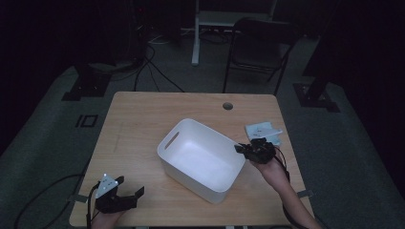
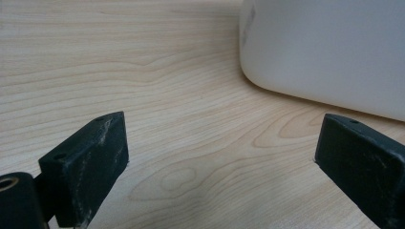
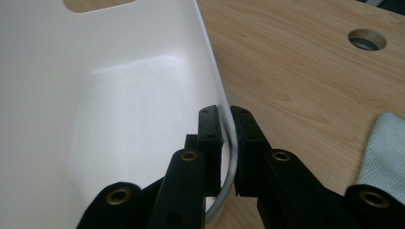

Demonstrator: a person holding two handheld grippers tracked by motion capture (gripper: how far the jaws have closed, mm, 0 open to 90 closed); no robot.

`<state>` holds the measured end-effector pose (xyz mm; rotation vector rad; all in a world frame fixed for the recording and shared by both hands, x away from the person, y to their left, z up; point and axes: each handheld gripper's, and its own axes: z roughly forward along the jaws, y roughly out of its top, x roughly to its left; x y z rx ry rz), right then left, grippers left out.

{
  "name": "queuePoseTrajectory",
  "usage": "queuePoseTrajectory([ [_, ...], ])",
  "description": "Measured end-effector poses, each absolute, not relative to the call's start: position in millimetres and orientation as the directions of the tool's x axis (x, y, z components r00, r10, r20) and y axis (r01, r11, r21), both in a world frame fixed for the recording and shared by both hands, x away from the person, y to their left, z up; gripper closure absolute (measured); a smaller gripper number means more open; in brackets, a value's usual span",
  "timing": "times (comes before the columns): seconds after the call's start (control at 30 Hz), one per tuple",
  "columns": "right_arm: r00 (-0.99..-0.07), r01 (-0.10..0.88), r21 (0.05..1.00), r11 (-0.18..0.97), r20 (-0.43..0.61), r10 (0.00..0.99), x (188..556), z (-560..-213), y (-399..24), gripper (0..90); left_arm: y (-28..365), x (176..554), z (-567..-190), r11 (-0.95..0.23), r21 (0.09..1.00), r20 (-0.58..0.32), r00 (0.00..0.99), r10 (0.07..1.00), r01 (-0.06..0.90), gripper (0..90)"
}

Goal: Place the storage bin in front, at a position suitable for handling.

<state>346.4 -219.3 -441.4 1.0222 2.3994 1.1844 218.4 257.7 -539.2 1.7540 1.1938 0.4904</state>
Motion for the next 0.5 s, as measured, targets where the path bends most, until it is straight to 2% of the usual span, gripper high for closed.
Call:
queuePoseTrajectory([
  [0.23, -0.709, 0.481, 0.778, 0.403, 0.075, 0.702, 343.1, -441.9, -222.9, 80.2, 254.6, 219.1, -536.1, -0.096, 0.859, -0.171, 0.459, 0.872, 0.503, 4.2],
  [0.37, -0.694, 0.497, 0.784, 0.372, 0.102, 0.713, 340.6, -442.5, -225.1, 67.6, 250.2, 219.2, -529.7, -0.109, 0.869, -0.158, 0.479, 0.864, 0.483, 4.2],
  [0.5, -0.682, 0.488, 0.806, 0.335, 0.113, 0.722, 335.6, -435.9, -230.5, 61.5, 249.8, 222.7, -517.0, -0.101, 0.882, -0.162, 0.497, 0.852, 0.460, 4.2],
])
